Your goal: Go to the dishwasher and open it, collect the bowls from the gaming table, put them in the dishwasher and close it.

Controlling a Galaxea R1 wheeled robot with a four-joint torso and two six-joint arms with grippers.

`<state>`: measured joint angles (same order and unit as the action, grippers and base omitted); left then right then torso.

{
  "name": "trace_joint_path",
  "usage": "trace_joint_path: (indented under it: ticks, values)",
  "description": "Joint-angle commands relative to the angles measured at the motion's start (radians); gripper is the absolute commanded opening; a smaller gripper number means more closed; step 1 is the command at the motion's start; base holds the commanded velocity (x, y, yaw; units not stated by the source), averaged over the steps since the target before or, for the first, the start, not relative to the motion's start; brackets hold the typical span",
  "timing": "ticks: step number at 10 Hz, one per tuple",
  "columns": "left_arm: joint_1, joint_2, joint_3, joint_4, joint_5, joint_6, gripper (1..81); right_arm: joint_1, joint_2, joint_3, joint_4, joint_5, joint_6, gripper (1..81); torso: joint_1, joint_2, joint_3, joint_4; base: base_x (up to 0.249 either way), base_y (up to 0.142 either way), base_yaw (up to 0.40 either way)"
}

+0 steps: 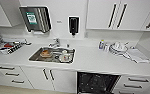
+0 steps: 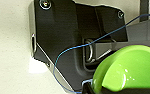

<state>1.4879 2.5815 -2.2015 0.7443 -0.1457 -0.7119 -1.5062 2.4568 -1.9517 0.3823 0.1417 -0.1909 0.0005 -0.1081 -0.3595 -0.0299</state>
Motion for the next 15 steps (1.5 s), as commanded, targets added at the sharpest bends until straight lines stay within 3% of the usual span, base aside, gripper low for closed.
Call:
trace_joint_path:
  ticks: [1, 2, 5, 8, 11, 12, 15]
  values:
    - [-0.011, -0.145, 0.121, 0.004, -0.008, -0.012, 1.0, 0.026, -0.052, 0.039, -0.008, -0.063, 0.001, 1.0, 0.000, 0.000, -0.084, 0.000, 0.000, 0.000, 0.000]
    - [-0.011, -0.186, 0.162, 0.003, -0.035, -0.014, 1.0, 0.026, -0.060, 0.051, -0.008, -0.062, 0.001, 1.0, 0.000, 0.000, -0.031, 0.000, 0.000, 0.000, 0.000]
    - [-0.017, -0.317, 0.275, -0.005, -0.104, -0.021, 1.0, 0.028, -0.079, 0.070, -0.008, -0.060, 0.001, 1.0, 0.001, 0.001, -0.070, 0.000, 0.000, 0.000, 0.000]
    - [-0.099, -0.394, 0.284, 0.001, -0.127, -0.119, 1.0, 0.034, -0.088, 0.079, -0.008, -0.060, 0.001, 1.0, 0.001, 0.001, -0.067, 0.000, 0.000, 0.000, 0.000]
    - [-0.207, -0.440, 0.316, 0.007, -0.112, -0.168, 1.0, 0.039, -0.106, 0.103, -0.008, -0.059, 0.001, 1.0, 0.001, 0.001, -0.067, 0.000, 0.000, 0.000, 0.000]
    - [-0.249, -0.457, 0.353, 0.007, -0.079, -0.182, 1.0, 0.043, -0.108, 0.097, -0.007, -0.060, 0.001, 1.0, 0.001, 0.001, -0.068, 0.000, 0.000, 0.000, 0.000]
    - [-0.417, -0.493, 0.501, 0.009, 0.116, -0.185, 1.0, 0.053, -0.118, 0.074, 0.000, -0.060, 0.001, 1.0, 0.001, 0.001, -0.068, 0.000, 0.000, 0.000, 0.000]
